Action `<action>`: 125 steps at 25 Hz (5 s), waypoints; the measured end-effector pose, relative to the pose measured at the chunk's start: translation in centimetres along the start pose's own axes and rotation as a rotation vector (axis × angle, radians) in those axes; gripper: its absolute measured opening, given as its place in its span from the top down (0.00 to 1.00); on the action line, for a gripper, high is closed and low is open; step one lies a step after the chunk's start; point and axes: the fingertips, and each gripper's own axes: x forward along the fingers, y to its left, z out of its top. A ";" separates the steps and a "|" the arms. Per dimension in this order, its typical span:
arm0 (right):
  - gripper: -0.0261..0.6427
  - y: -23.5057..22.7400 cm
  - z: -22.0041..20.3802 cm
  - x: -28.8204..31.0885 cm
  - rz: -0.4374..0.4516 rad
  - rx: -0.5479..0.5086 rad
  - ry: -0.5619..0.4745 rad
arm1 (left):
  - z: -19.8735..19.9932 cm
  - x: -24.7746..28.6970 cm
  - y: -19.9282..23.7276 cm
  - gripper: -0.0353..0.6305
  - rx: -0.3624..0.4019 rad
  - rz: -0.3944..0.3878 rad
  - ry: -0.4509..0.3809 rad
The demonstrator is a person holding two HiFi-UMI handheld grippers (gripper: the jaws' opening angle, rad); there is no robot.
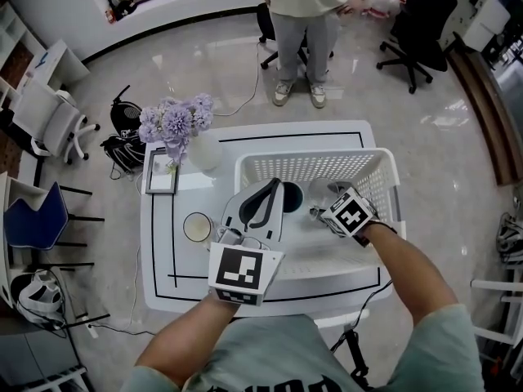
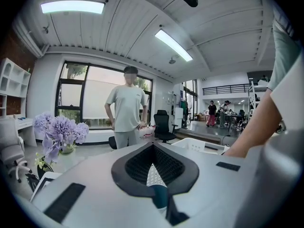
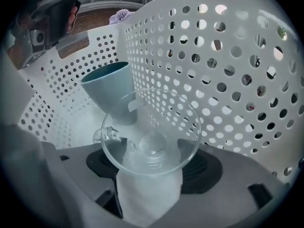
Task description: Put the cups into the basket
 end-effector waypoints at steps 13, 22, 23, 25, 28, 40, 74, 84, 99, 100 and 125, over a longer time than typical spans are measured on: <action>0.46 0.4 -0.2 -1.5 0.020 0.039 0.066 | 0.1 -0.2 0.0 0.94 0.011 -0.017 0.005; 0.46 0.4 0.7 -4.4 0.010 0.029 0.061 | 1.0 -0.3 -0.2 0.94 0.007 -0.030 -0.002; 0.46 0.4 0.7 -4.7 0.007 0.023 0.060 | 1.1 -0.3 -0.2 0.94 0.007 -0.030 -0.003; 0.46 0.5 1.0 -5.3 -0.005 0.008 0.049 | 1.0 -0.5 -0.1 0.94 0.009 -0.030 -0.004; 0.46 0.2 1.7 -6.3 -0.029 0.023 0.017 | 1.0 -0.7 -0.2 0.94 0.016 -0.036 -0.008; 0.54 -0.4 7.0 -16.5 -0.205 0.117 -0.282 | 2.0 -2.2 -0.1 0.94 0.025 -0.028 -0.034; 0.92 17.9 8.6 -23.9 -0.469 0.303 -0.665 | -0.5 -16.3 1.9 0.94 -0.010 0.085 -0.093; 0.92 22.9 8.8 -22.9 -0.451 0.300 -0.689 | -1.5 -20.8 3.3 0.94 -0.006 0.128 -0.106; 0.93 27.8 9.5 -20.9 -0.408 0.302 -0.698 | -4.1 -23.6 3.7 0.95 0.005 0.101 -0.080; 0.93 28.0 9.6 -20.8 -0.407 0.302 -0.699 | -4.3 -23.7 3.7 0.95 0.005 0.100 -0.079; 0.73 32.3 16.6 -11.0 -0.203 0.182 -0.625 | -7.0 -27.5 11.8 0.94 0.009 0.285 -0.063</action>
